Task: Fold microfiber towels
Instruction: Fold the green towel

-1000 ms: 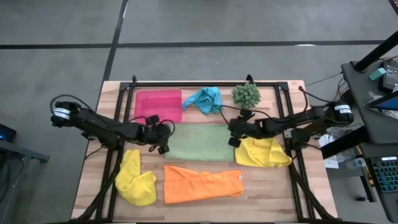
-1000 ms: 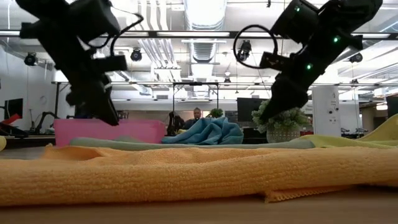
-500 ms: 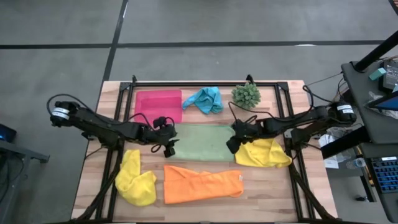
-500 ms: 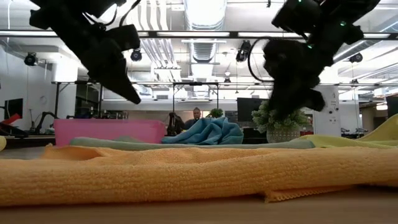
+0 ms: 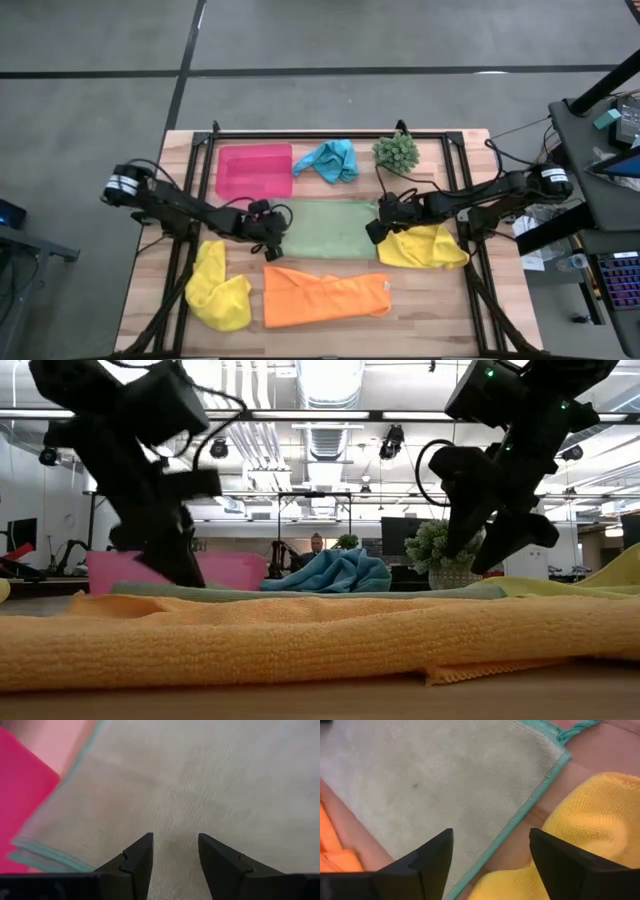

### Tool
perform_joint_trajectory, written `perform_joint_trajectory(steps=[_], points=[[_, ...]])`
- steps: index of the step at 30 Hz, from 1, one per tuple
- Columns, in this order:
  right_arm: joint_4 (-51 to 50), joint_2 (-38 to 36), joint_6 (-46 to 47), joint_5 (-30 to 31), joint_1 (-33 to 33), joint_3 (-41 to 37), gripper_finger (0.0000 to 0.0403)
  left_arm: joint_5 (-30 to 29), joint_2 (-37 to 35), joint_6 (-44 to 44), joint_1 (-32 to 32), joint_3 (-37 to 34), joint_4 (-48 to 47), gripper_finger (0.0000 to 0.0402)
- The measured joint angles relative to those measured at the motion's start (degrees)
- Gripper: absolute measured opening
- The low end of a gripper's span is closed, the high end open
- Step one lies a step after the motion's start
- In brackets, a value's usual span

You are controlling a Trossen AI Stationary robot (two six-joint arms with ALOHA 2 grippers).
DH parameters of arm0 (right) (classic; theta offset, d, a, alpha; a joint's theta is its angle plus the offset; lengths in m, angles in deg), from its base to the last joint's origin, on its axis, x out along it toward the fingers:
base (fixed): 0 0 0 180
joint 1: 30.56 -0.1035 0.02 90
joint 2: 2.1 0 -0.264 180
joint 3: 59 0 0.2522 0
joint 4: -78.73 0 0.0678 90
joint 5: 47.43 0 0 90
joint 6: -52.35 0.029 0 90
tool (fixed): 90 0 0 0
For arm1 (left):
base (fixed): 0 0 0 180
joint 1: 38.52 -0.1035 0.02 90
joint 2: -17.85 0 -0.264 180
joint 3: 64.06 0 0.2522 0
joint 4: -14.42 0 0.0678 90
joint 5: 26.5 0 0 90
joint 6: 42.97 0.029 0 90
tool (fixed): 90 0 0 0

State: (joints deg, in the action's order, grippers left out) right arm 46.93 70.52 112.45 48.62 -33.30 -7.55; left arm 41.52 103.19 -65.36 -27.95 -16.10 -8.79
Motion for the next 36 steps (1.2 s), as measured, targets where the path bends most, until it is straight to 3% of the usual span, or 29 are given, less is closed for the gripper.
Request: perform_joint_trajectory(steps=[7,20,36], points=[[0.9,0.7,0.4,1.6,-0.1,-0.5,0.0262,-0.6,4.1,-3.0,0.0,0.1,0.5,0.0141],[10.8,13.0,-1.7,0.1,-0.1,1.8,0.0261,0.8,-1.8,-8.8,0.0,-1.3,-7.1,0.0141],[21.2,21.3,-6.1,0.0,0.0,7.0,0.0230,1.0,-2.9,-8.8,0.0,-1.9,-6.9,0.0141]])
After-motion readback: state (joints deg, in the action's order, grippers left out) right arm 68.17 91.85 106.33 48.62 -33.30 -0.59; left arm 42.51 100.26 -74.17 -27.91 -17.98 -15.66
